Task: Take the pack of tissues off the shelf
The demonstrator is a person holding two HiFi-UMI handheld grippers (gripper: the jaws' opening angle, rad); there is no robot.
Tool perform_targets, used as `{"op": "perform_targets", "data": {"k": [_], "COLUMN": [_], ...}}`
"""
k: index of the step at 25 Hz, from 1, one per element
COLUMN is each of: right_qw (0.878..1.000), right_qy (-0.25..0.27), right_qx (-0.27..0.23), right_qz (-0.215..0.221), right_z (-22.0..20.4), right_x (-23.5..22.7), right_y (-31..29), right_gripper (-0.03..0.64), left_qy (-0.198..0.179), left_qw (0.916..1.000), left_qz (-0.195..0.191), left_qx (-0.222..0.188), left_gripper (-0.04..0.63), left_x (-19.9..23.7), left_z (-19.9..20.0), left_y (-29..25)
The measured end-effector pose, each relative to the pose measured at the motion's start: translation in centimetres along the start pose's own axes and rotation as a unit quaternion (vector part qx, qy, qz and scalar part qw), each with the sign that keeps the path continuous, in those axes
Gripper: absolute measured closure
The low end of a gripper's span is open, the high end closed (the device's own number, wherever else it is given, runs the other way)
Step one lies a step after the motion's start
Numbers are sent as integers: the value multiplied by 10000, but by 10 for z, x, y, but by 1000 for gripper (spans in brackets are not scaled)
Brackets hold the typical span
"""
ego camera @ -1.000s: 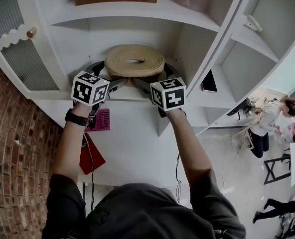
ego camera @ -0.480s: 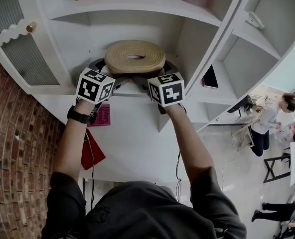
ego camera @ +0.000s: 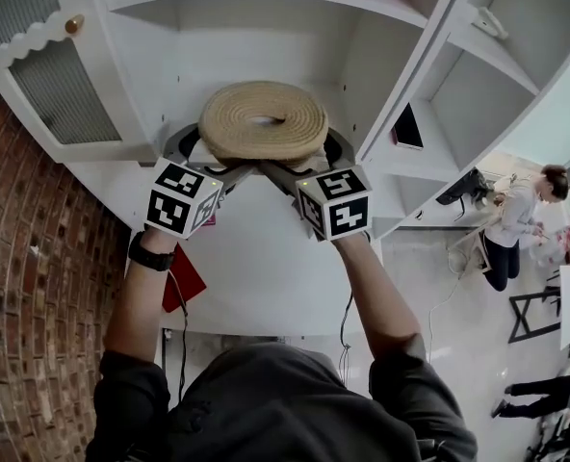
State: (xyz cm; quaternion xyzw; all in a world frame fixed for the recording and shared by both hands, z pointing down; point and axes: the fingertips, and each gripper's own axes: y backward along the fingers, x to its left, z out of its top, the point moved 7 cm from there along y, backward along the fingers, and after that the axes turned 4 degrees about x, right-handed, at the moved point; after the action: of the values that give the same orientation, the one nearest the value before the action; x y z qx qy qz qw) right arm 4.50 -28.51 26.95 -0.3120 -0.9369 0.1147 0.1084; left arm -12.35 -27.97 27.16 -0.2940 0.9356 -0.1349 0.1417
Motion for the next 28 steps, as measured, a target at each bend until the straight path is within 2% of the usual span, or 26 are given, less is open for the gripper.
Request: {"op": "perform_targets", "data": {"k": [19,23,28], "right_qw": [9949,9941,9956], "right_qy": [643,724,697], "right_qx": [-755,-788,-604], "right_qz": [-188,-176,-144], "right_z": [-44,-63,-99], "right_x": [95,105,108], "right_y": [83,89,79], "right_gripper": [98,98,98], "left_qy": [-314,-395,-228], "left_qw": [9963,9954,9971], "left_qz": [264,304,222], "left_qx": [-759,-813,-686], "left_gripper": [135,136,136], "left_x": [-68,-81,-88], "left_z": [-57,-75,-111], "left_y": [99,104,88]}}
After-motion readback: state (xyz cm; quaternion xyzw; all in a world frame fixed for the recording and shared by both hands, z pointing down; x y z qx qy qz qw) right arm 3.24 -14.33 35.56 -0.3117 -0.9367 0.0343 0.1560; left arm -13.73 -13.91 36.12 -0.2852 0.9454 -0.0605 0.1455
